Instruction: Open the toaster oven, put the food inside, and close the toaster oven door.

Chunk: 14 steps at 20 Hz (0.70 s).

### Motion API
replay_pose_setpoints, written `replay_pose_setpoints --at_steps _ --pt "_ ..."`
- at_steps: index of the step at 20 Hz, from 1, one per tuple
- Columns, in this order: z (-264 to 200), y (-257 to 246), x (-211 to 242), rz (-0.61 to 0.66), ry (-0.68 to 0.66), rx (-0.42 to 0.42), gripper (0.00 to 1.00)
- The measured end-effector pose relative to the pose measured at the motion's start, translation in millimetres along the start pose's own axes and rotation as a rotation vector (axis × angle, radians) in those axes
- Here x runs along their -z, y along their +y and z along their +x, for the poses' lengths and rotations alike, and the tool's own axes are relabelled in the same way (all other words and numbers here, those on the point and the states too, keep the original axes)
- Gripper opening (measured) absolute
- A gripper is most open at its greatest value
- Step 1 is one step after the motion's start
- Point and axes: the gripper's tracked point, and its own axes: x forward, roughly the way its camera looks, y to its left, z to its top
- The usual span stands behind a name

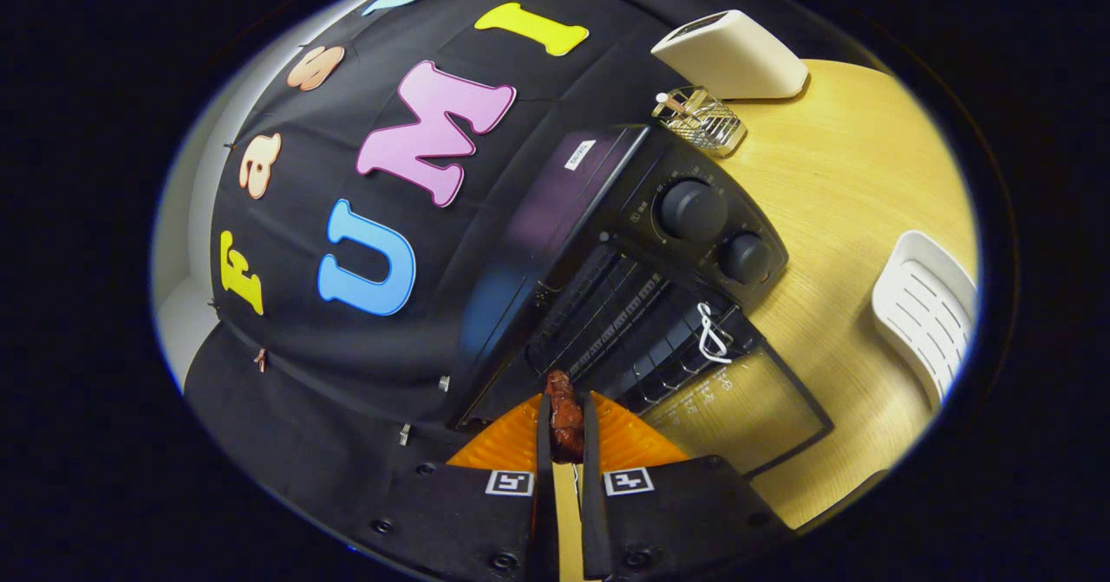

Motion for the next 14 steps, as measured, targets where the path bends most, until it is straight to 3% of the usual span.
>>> replay_pose_setpoints --at_steps 9,14 --pt "63.0 -27.9 -10.5 0.005 -0.116 0.045 0.14" --pt "57.4 -34.1 -8.1 -0.141 -0.132 0.106 0.21"
